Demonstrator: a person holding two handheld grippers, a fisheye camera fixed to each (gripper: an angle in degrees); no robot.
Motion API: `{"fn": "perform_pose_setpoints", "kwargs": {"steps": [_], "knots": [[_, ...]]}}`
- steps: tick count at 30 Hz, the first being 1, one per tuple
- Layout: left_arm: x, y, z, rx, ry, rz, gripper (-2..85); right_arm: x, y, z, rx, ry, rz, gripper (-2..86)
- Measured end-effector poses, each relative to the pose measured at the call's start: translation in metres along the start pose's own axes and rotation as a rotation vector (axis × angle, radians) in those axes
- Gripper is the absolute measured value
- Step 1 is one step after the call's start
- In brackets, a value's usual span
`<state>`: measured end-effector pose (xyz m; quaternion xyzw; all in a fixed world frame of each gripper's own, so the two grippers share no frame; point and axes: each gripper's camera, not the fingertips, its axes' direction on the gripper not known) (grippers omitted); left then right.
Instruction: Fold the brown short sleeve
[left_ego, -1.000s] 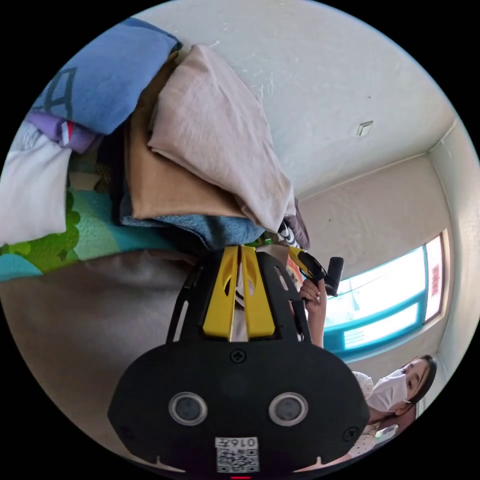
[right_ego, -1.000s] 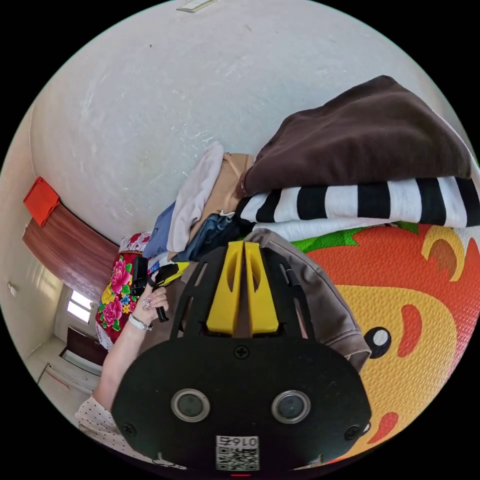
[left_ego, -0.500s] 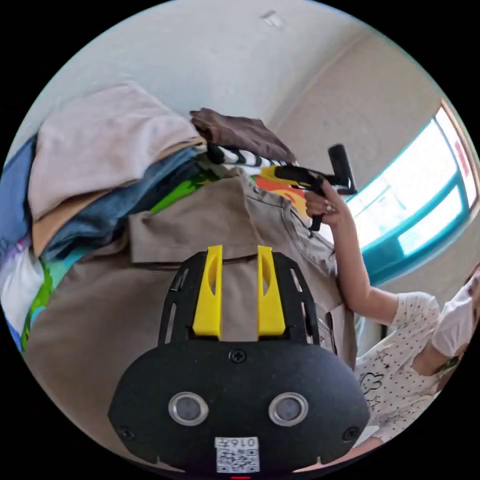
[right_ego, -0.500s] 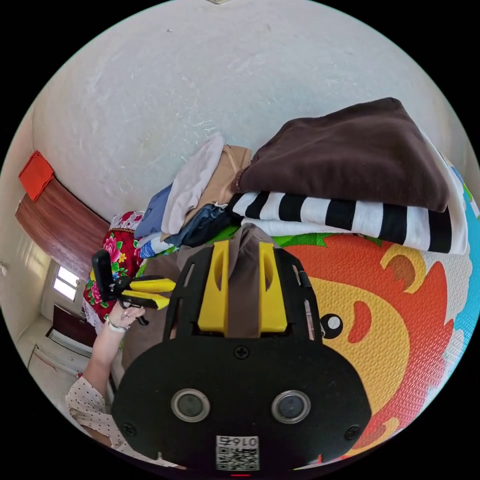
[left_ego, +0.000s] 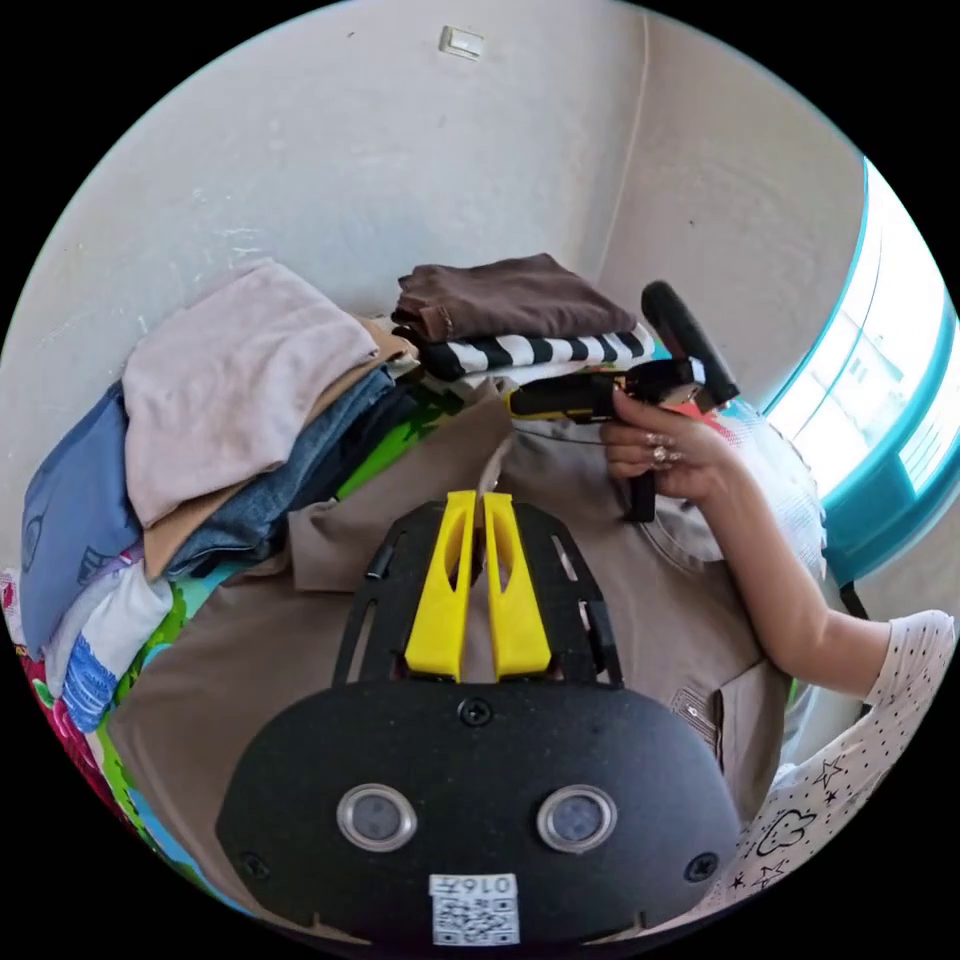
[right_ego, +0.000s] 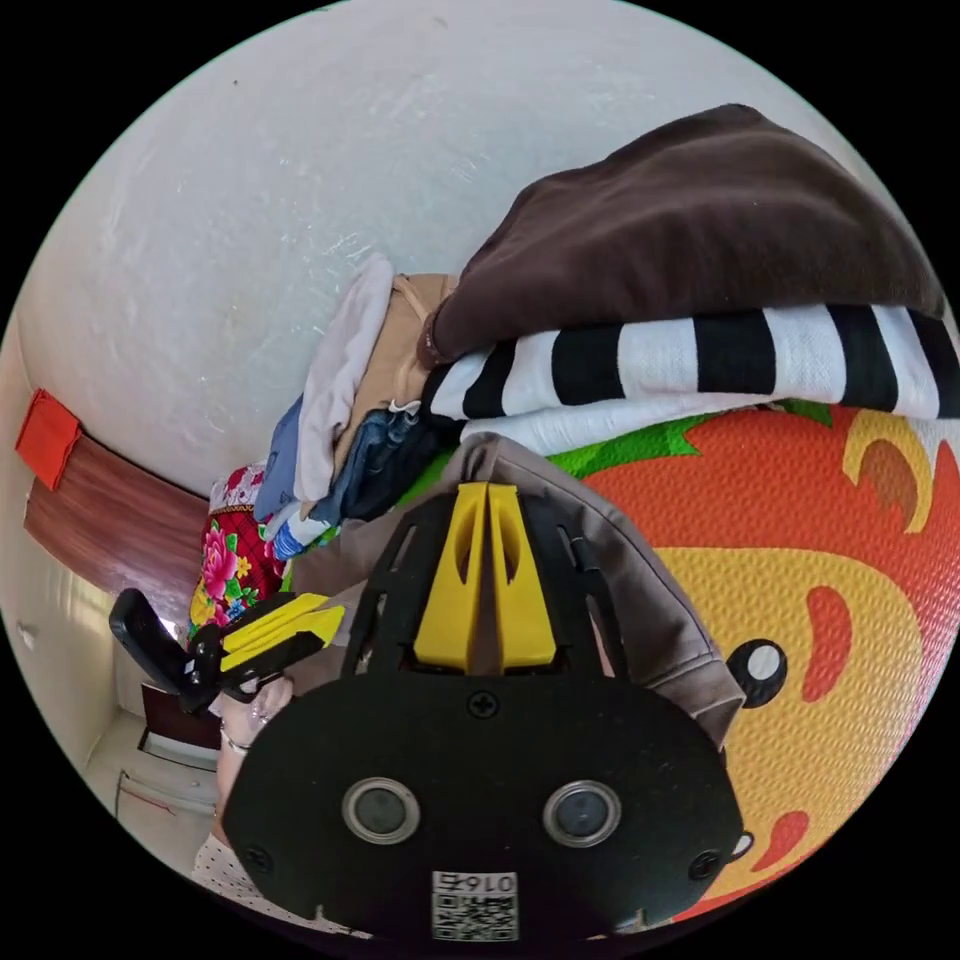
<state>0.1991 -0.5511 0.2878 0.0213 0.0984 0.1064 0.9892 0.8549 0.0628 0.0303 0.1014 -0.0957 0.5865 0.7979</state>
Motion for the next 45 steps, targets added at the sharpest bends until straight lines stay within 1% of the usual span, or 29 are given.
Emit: {"fn": "perform_pose_setpoints", "kwargs": {"steps": [2,5,9,11,13,14,15,16,17,18,20,21,22,24,25,26,28,30,31,33,35,36,38,39,40,42,43,45], "knots": [[-0.001,0.003,-0.012,0.028,-0.005,-0.002,-0.8,0.009,-0.001,-0.002,0.025,-0.049,0.045,0.1],[0.006,0.009,-0.026,0.051,0.034,0.022,-0.9,0.026,-0.002,-0.003,0.047,-0.158,0.123,0.1],[0.028,0.018,-0.027,0.041,0.051,0.103,-0.9,0.048,-0.002,0.002,0.042,-0.299,0.216,0.0],[0.039,0.023,-0.017,0.015,0.043,0.139,-0.8,0.050,-0.002,0.002,0.027,-0.314,0.220,0.1],[0.050,0.028,0.003,-0.053,0.044,0.177,-0.8,0.042,-0.004,-0.002,-0.008,-0.261,0.177,0.0],[0.054,0.032,0.017,-0.100,0.044,0.192,-0.8,0.033,-0.006,-0.007,-0.048,-0.188,0.118,0.0],[0.057,0.035,0.028,-0.129,0.036,0.197,-0.8,0.021,-0.008,-0.012,-0.101,-0.080,0.044,0.0],[0.057,0.037,0.032,-0.134,0.028,0.194,-0.8,0.015,-0.008,-0.015,-0.127,-0.015,0.006,0.0],[0.055,0.040,0.037,-0.134,0.025,0.186,-0.8,0.005,-0.007,-0.020,-0.163,0.127,-0.048,0.0],[0.052,0.041,0.038,-0.127,0.038,0.176,-0.8,-0.002,-0.005,-0.025,-0.159,0.257,-0.075,0.0],[0.048,0.043,0.037,-0.103,0.041,0.176,-0.8,-0.010,-0.002,-0.036,-0.089,0.393,-0.082,0.0],[0.045,0.045,0.033,-0.075,0.035,0.173,-0.8,-0.016,0.001,-0.041,-0.051,0.411,-0.110,0.0],[0.043,0.046,0.031,-0.060,0.039,0.170,-0.7,-0.018,0.003,-0.042,-0.045,0.396,-0.134,0.0],[0.039,0.048,0.020,-0.011,0.061,0.173,-0.6,-0.023,0.008,-0.044,-0.033,0.256,-0.198,0.0],[0.038,0.048,0.017,0.001,0.059,0.174,-0.5,-0.023,0.009,-0.045,-0.031,0.214,-0.203,0.0],[0.035,0.048,0.012,0.017,0.055,0.173,-0.4,-0.021,0.010,-0.044,-0.037,0.130,-0.210,0.1],[0.031,0.047,0.014,-0.005,0.070,0.173,0.3,-0.017,0.011,-0.045,-0.038,0.021,-0.216,0.2],[0.024,0.045,0.023,-0.092,0.106,0.184,2.9,-0.014,0.014,-0.048,-0.017,-0.100,-0.251,0.3],[0.020,0.045,0.023,-0.098,0.110,0.168,3.7,-0.014,0.015,-0.050,-0.013,-0.127,-0.258,0.4],[-0.007,0.044,0.005,-0.016,0.159,0.078,5.2,-0.014,0.018,-0.062,0.031,-0.212,-0.286,0.8],[-0.037,0.043,-0.014,0.076,0.179,0.000,5.2,-0.016,0.021,-0.070,0.075,-0.226,-0.321,1.4],[-0.059,0.042,-0.025,0.121,0.144,-0.057,5.3,-0.018,0.022,-0.073,0.094,-0.203,-0.331,2.0],[-0.095,0.039,-0.035,0.129,0.046,-0.150,5.5,-0.021,0.022,-0.072,0.088,-0.134,-0.329,4.1],[-0.118,0.035,-0.036,0.096,-0.007,-0.204,5.6,-0.022,0.020,-0.068,0.067,-0.083,-0.314,7.4],[-0.130,0.034,-0.035,0.073,-0.021,-0.230,5.7,-0.022,0.019,-0.065,0.052,-0.060,-0.303,9.1],[-0.170,0.027,-0.027,-0.004,0.029,-0.322,6.0,-0.023,0.016,-0.051,-0.033,-0.017,-0.283,12.9],[-0.178,0.025,-0.025,-0.011,0.060,-0.341,6.1,-0.023,0.015,-0.048,-0.053,-0.016,-0.277,13.1],[-0.203,0.016,-0.018,-0.010,0.196,-0.385,6.7,-0.020,0.012,-0.039,-0.110,-0.028,-0.251,13.4]]}}
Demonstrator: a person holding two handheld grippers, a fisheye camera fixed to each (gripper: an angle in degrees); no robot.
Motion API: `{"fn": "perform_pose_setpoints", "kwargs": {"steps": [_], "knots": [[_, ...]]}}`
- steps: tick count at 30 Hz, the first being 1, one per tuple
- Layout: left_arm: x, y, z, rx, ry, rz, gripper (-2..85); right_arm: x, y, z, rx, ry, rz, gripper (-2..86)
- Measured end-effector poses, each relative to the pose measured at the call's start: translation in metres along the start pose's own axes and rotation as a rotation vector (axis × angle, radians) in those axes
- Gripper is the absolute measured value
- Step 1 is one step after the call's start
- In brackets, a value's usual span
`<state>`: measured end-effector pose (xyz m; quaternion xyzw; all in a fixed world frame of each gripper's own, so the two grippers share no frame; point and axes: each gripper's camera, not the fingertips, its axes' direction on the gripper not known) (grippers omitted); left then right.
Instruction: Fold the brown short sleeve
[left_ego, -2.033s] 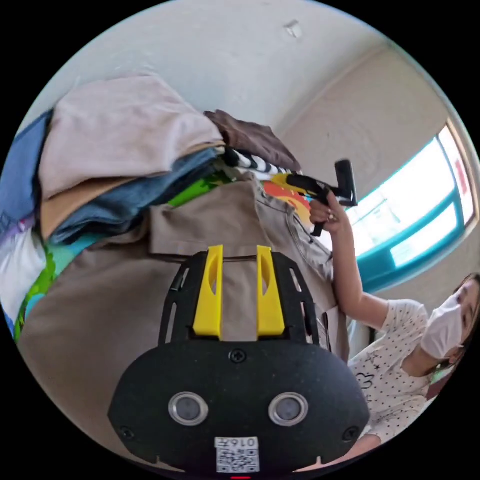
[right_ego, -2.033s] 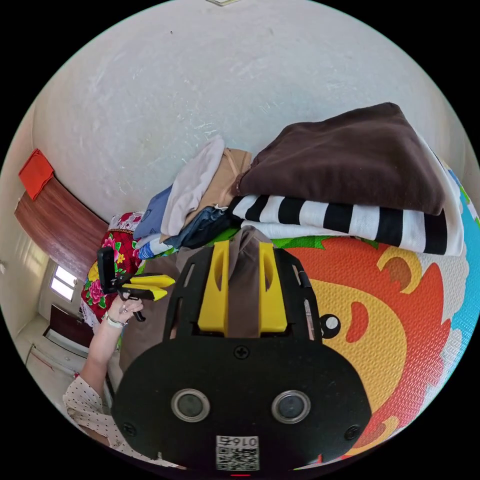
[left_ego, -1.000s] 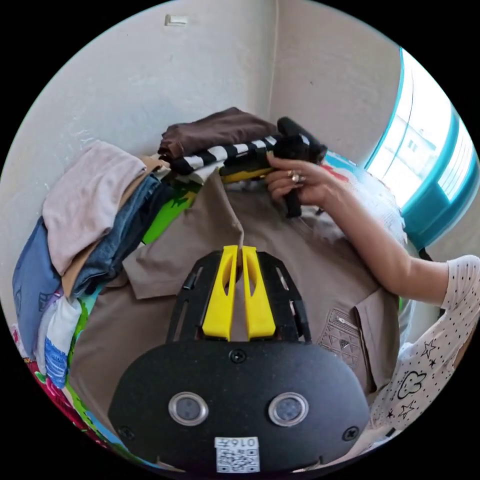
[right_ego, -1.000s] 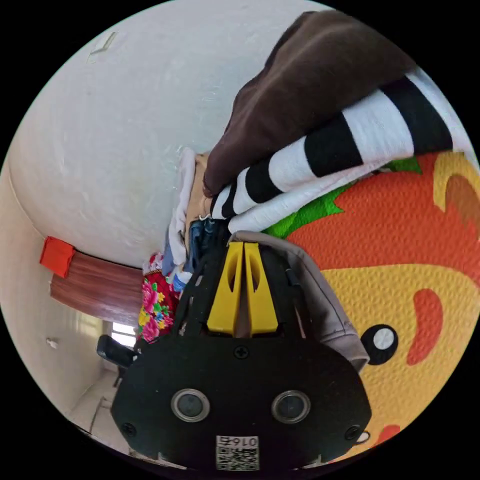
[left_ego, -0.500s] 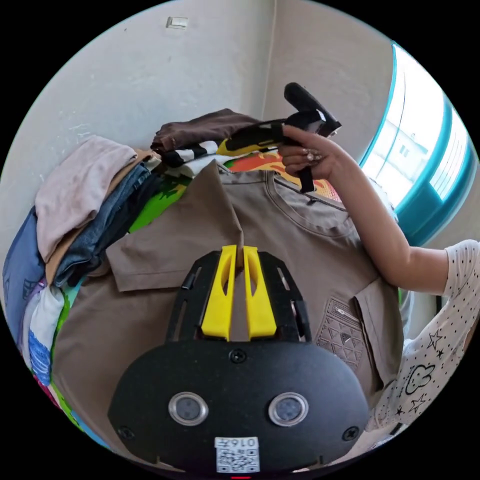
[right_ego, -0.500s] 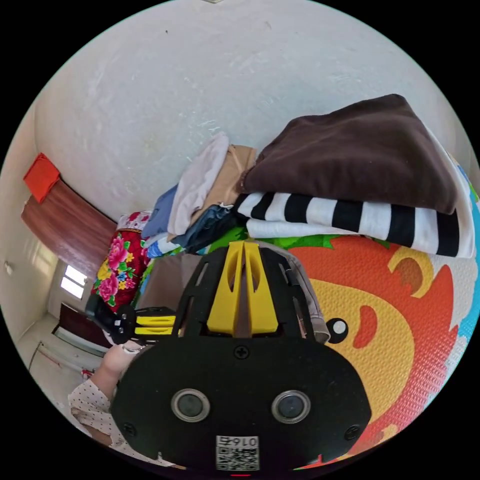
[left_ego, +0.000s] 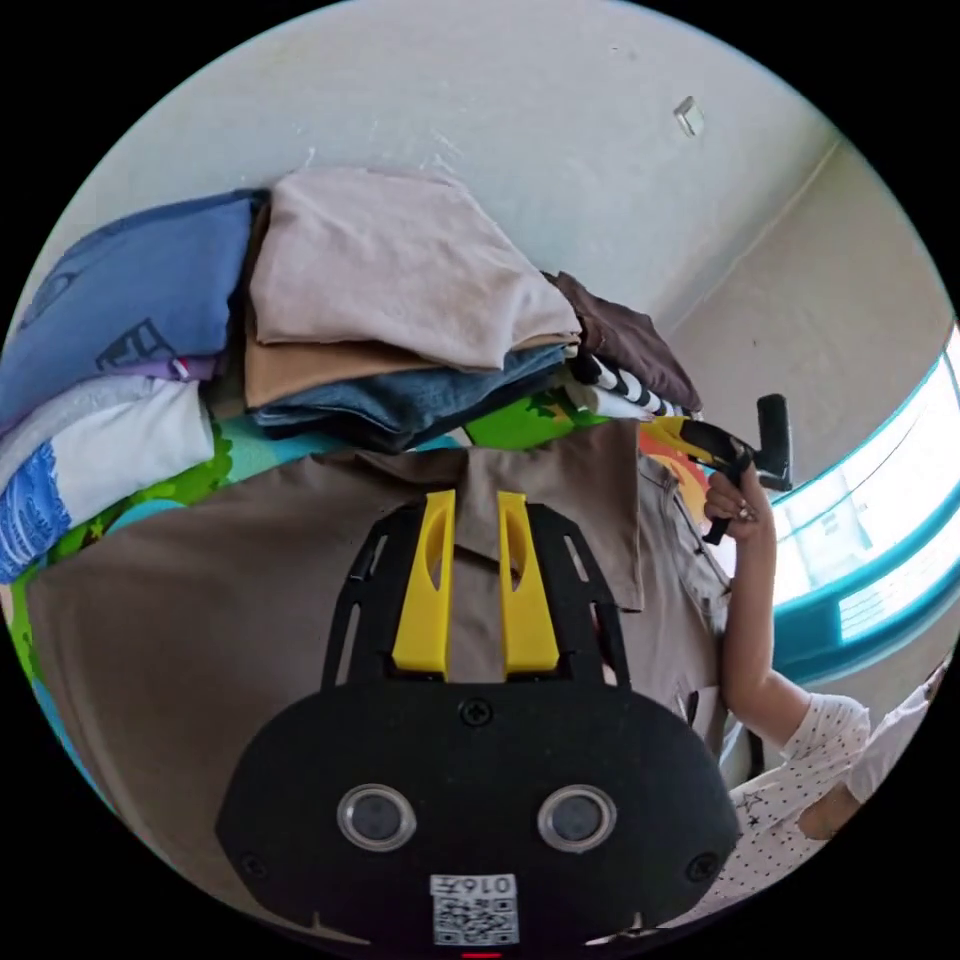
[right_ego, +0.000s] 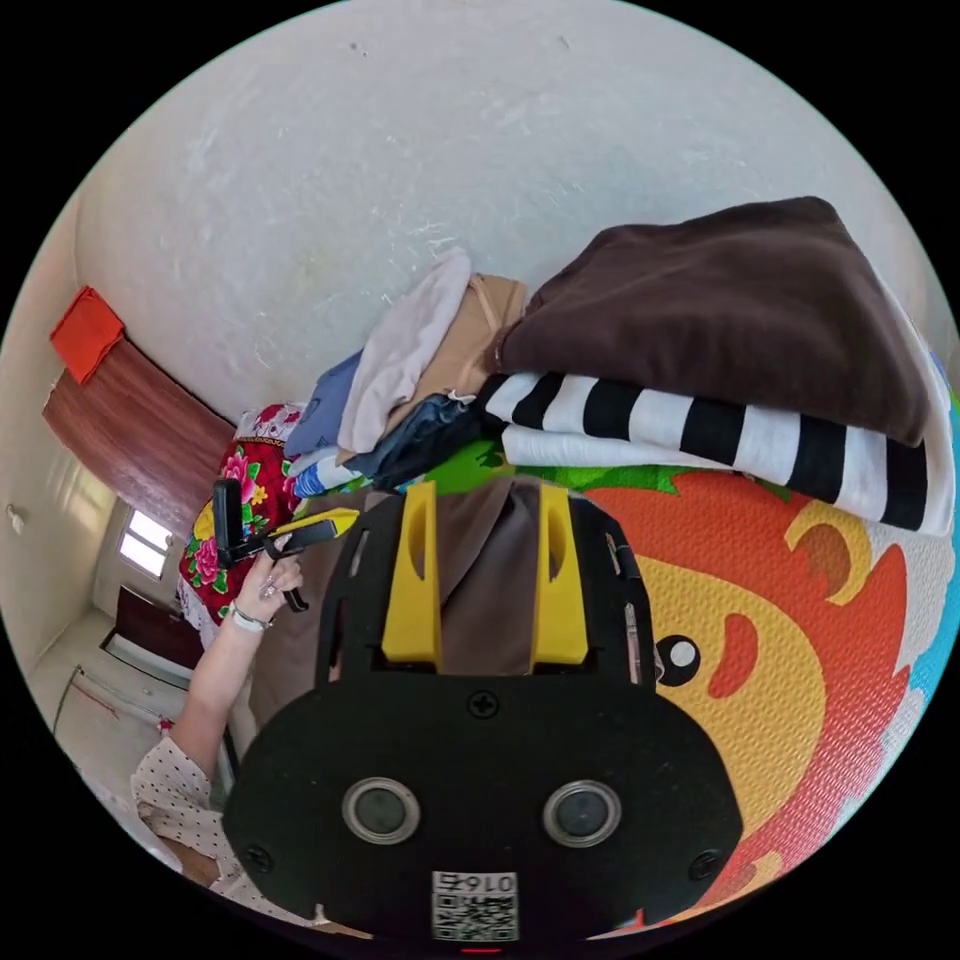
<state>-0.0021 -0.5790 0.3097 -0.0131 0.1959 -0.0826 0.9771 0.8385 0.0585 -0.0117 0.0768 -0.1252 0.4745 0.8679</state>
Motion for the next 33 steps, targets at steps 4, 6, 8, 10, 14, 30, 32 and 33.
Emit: {"fn": "perform_pose_setpoints", "kwargs": {"steps": [4,6,8,10,14,30,32,33], "knots": [[-0.022,-0.031,0.011,-0.039,0.081,-0.038,7.7,0.005,-0.002,0.007,-0.028,-0.018,0.022,12.6],[-0.039,-0.047,0.013,-0.018,0.137,-0.092,7.8,0.008,-0.003,0.010,-0.013,-0.065,0.041,10.6],[-0.048,-0.058,0.012,0.002,0.161,-0.110,7.5,0.011,-0.005,0.014,-0.013,-0.098,0.053,7.2],[-0.055,-0.065,0.010,0.004,0.141,-0.109,7.0,0.014,-0.006,0.015,0.011,-0.068,0.097,3.3],[-0.068,-0.069,0.002,-0.047,0.034,-0.084,6.2,0.019,-0.004,0.011,0.036,0.098,0.176,0.8],[-0.095,-0.083,-0.013,-0.054,0.049,-0.068,6.6,0.009,0.010,-0.007,0.021,0.108,0.157,0.2],[-0.097,-0.088,-0.011,-0.028,0.074,-0.085,6.8,0.008,0.013,-0.010,0.021,0.109,0.155,0.2],[-0.099,-0.091,-0.011,-0.007,0.090,-0.098,7.1,0.007,0.016,-0.013,0.023,0.109,0.157,0.2]]}}
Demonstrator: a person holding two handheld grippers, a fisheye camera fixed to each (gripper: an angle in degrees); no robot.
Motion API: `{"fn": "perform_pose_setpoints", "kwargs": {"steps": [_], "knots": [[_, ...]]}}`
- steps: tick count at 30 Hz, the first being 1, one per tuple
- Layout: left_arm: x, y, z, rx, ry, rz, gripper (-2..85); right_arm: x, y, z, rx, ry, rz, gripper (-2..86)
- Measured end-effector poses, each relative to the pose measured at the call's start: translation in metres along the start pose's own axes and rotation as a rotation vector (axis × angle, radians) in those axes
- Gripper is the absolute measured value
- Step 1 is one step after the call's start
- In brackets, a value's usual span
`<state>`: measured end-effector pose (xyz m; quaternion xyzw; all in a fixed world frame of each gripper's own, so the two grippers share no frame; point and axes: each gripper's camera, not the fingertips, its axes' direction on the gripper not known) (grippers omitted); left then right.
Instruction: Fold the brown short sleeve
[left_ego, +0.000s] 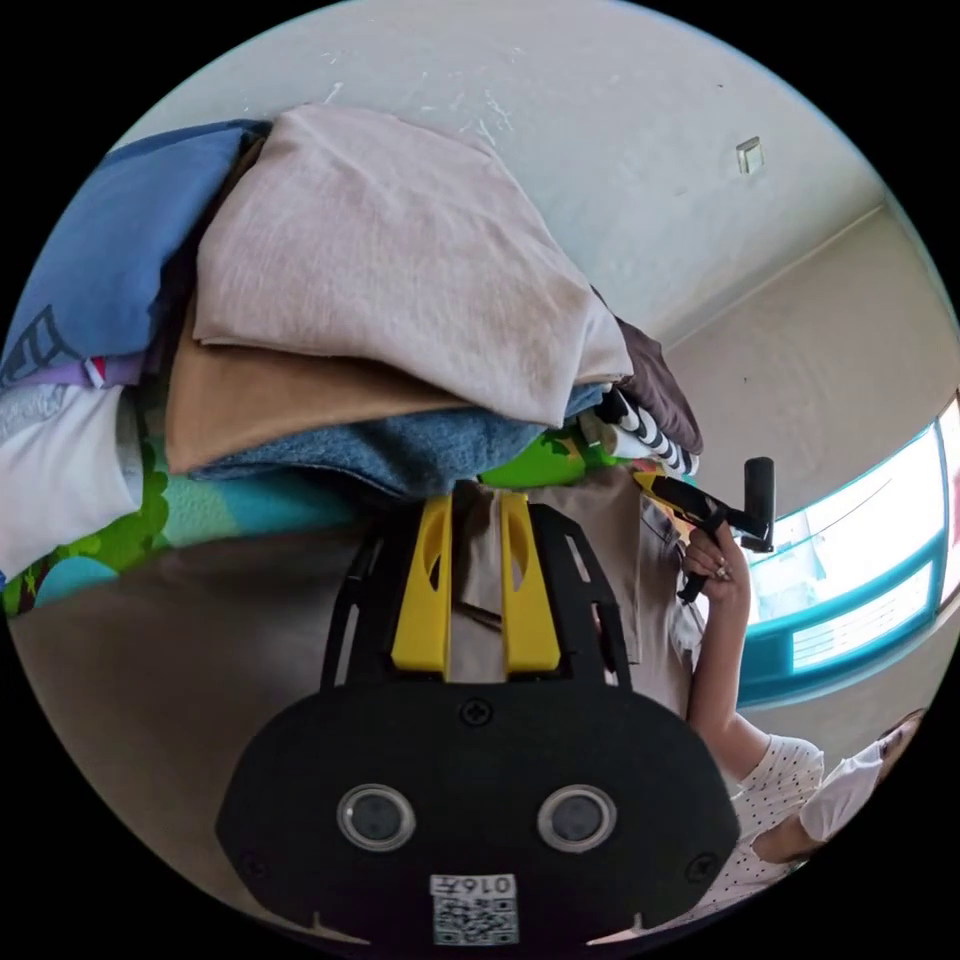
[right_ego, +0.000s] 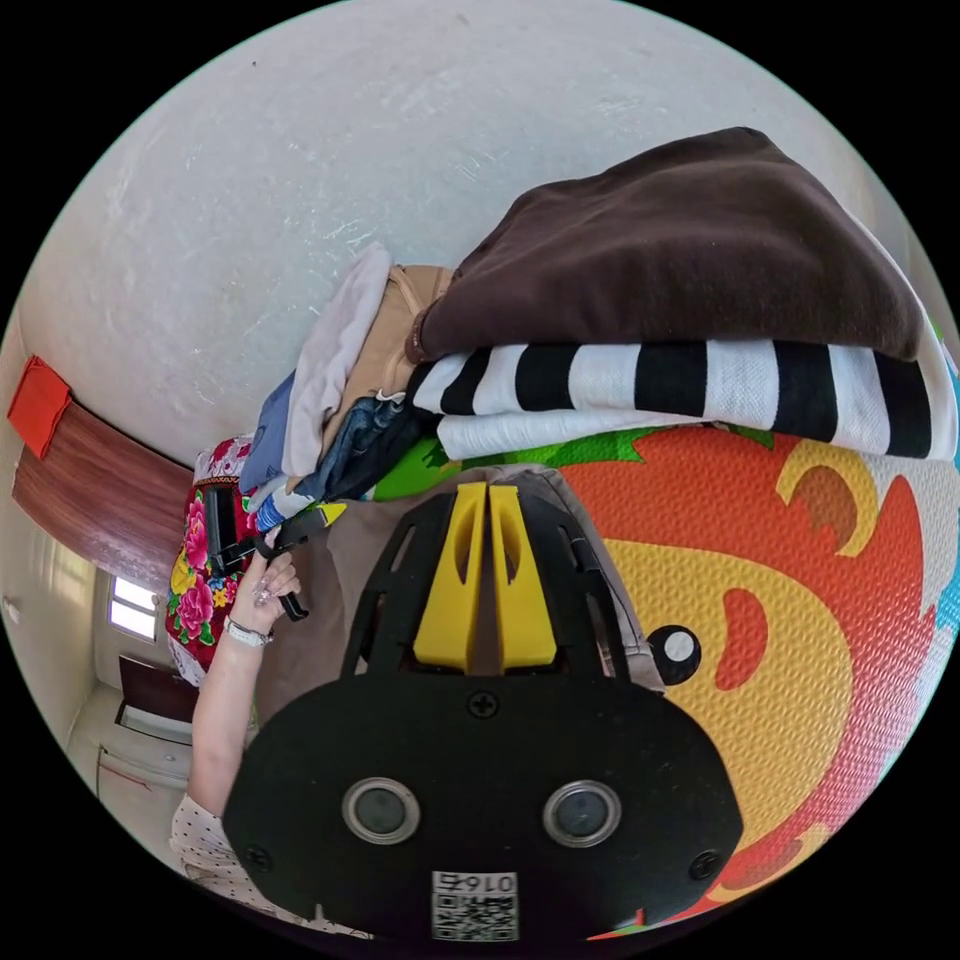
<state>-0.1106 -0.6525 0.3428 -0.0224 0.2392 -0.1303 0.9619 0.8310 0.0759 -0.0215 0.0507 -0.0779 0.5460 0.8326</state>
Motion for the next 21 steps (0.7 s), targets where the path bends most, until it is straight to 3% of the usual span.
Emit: {"fn": "perform_pose_setpoints", "kwargs": {"steps": [7,15,19,21], "knots": [[-0.013,0.001,0.002,-0.006,-0.057,-0.001,2.5,0.009,0.018,-0.019,0.016,0.025,0.045,0.2],[-0.048,0.035,-0.027,-0.020,0.134,-0.002,0.2,-0.007,0.049,-0.050,0.044,0.204,0.035,0.1],[-0.054,0.059,-0.056,0.019,0.114,-0.017,0.8,-0.019,0.068,-0.070,0.089,0.089,-0.028,0.0],[-0.048,0.078,-0.062,0.048,0.206,0.022,0.0,-0.028,0.079,-0.068,0.043,0.071,-0.060,0.0]]}}
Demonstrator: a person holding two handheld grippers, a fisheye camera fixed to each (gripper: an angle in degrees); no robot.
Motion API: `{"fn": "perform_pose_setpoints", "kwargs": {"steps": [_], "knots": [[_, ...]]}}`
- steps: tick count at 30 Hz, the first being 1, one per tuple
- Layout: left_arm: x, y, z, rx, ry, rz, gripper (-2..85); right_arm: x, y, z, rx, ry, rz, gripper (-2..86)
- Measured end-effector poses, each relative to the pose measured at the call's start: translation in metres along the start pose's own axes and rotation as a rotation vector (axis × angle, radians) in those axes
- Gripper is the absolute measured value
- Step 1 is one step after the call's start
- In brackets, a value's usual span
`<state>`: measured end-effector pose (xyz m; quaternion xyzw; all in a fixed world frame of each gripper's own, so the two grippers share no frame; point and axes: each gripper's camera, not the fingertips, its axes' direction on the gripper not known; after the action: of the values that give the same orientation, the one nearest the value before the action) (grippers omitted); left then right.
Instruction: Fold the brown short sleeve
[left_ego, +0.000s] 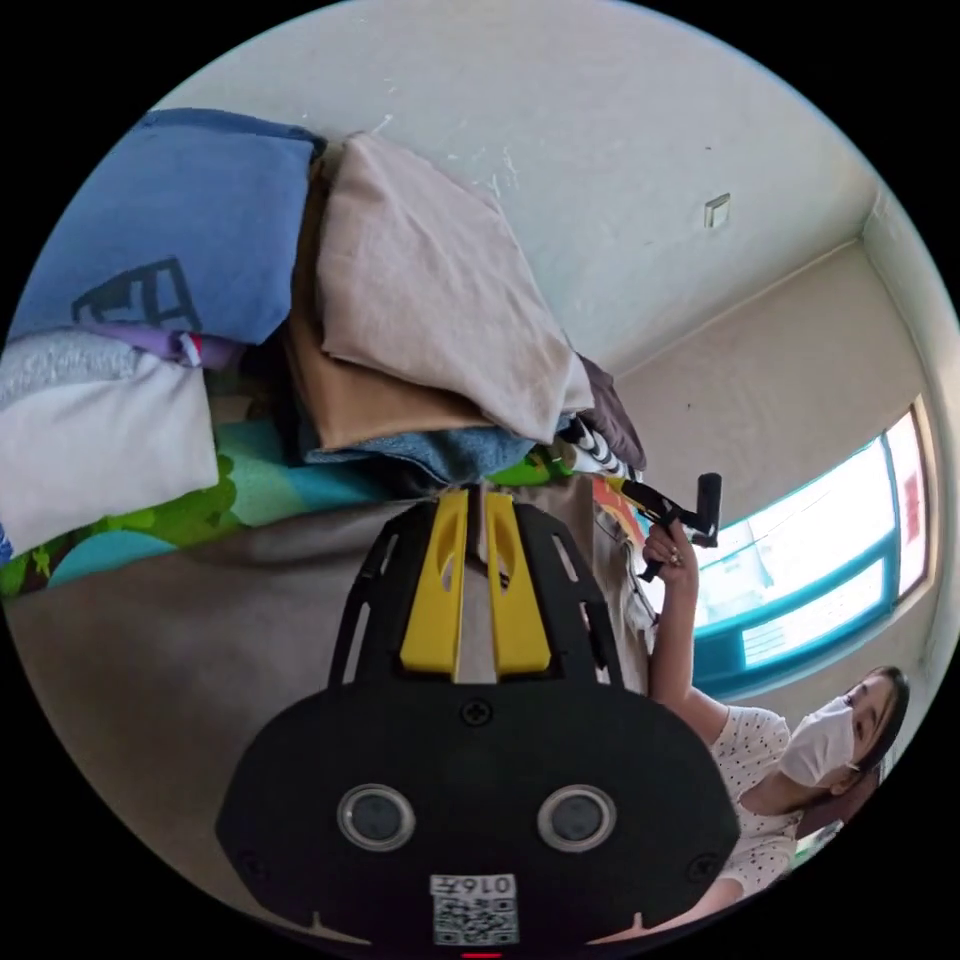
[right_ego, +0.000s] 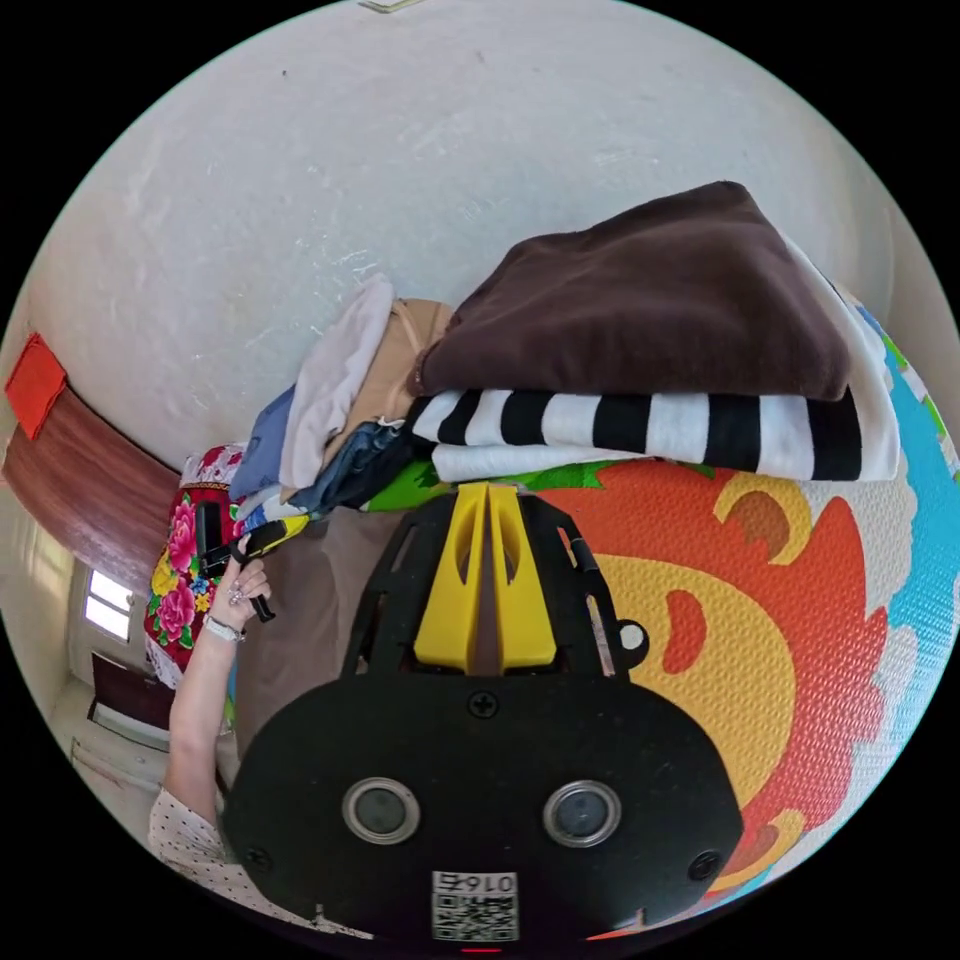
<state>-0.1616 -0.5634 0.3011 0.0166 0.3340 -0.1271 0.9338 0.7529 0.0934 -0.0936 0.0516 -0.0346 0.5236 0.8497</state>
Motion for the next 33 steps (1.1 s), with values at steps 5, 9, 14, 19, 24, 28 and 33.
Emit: {"fn": "perform_pose_setpoints", "kwargs": {"steps": [5,9,14,19,24,28,33], "knots": [[0.028,0.030,0.041,-0.139,0.049,0.091,0.1,-0.017,0.024,0.015,-0.127,0.193,-0.032,0.0],[0.031,0.055,0.068,-0.161,-0.218,0.038,-0.7,-0.020,0.049,-0.010,-0.086,0.274,0.007,0.0],[0.033,0.108,0.033,-0.057,-0.115,-0.005,-0.9,-0.026,0.087,-0.082,0.126,0.249,0.089,0.0],[0.082,0.230,-0.016,-0.069,-0.090,0.127,-0.9,-0.072,0.169,-0.226,0.537,-0.007,0.006,0.0],[0.162,0.400,-0.036,-0.076,-0.085,0.275,-0.3,-0.115,0.325,-0.372,1.104,-0.404,-0.319,0.2],[0.181,0.490,-0.048,0.010,-0.287,0.199,2.1,-0.110,0.364,-0.423,1.069,-0.429,-0.258,0.4],[0.192,0.584,-0.044,0.108,-0.265,0.176,4.1,-0.107,0.408,-0.389,0.538,-0.082,-0.339,2.6]]}}
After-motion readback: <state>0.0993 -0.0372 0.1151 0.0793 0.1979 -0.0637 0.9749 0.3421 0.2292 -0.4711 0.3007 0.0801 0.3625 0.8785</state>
